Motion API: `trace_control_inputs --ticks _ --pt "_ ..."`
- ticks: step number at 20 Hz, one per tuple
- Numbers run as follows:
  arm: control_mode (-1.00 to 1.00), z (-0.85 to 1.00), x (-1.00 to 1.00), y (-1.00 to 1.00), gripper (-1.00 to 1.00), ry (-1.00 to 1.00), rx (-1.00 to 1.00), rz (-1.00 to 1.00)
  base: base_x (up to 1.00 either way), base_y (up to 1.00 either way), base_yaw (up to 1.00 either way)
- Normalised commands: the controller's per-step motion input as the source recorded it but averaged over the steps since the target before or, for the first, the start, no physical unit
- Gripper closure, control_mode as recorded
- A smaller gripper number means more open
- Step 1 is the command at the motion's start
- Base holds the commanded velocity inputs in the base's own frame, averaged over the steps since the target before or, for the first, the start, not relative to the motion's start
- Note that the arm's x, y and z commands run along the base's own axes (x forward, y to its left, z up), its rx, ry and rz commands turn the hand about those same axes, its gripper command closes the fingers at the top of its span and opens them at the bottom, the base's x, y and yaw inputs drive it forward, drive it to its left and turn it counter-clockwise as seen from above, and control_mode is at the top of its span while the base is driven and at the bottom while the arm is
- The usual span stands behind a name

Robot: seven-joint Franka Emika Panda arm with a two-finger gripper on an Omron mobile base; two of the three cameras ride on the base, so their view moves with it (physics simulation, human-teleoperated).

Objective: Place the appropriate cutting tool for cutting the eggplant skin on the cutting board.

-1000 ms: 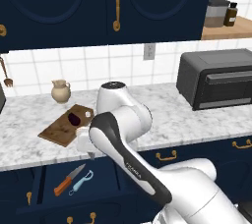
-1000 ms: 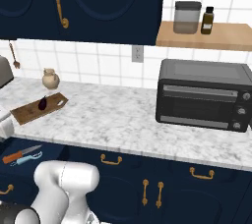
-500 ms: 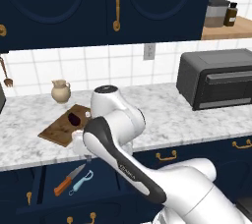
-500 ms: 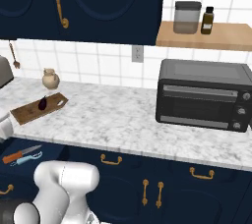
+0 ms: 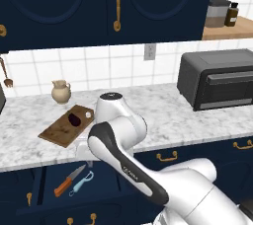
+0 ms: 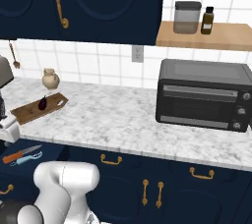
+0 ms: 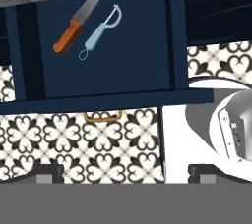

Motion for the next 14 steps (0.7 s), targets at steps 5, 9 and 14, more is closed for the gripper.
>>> trace_control_inputs --ticks 5,9,14 --pt "-1.00 -0.08 0.06 0.03 -1.00 0.01 0.00 0.15 0.00 0.00 0.00" --pt "-1.00 -0.05 0.02 0.06 -1.00 0.00 0.00 0.13 0.00 0.00 0.00" --pt "-1.00 -0.03 0.07 0.29 -1.00 0.00 0.00 0.00 0.00 0.00 0.00"
